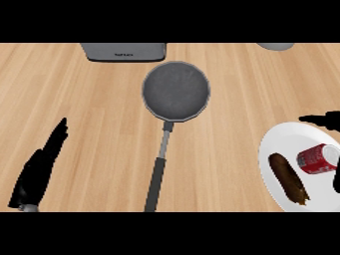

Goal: Pick the can from the plate and place it in the pan

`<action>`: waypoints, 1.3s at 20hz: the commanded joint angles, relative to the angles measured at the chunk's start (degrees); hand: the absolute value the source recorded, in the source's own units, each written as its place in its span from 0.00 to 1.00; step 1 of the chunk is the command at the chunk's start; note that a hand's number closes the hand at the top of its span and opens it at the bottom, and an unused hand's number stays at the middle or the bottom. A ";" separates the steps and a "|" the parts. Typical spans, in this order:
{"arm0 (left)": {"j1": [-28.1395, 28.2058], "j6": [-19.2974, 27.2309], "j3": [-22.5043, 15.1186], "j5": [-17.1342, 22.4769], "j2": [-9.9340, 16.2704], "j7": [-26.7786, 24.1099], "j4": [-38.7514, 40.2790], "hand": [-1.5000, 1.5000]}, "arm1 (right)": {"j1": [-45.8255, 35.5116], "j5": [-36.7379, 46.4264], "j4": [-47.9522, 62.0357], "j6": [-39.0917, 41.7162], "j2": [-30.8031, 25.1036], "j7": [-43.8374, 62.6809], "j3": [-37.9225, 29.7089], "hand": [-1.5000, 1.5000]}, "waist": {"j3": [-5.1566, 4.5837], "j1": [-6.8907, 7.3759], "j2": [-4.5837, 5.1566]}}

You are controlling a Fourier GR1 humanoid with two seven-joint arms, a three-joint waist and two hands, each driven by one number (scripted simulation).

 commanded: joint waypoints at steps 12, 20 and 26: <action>-4.53 -3.82 4.99 -1.19 -1.03 -0.91 5.26 0.50 | 3.59 15.92 4.52 -0.59 5.34 -9.92 -1.58 0.00 | 0.00 -0.15 0.04; -1.26 -4.83 5.38 -1.24 -1.57 3.20 -2.31 0.50 | 4.58 20.90 9.43 -6.18 7.74 -19.22 -2.73 1.00 | 0.04 0.09 0.04; -0.47 -4.02 4.98 -3.46 -3.52 -2.34 1.30 0.50 | 2.66 18.57 11.04 -1.93 11.79 -15.29 -6.68 1.00 | 0.00 -0.06 0.01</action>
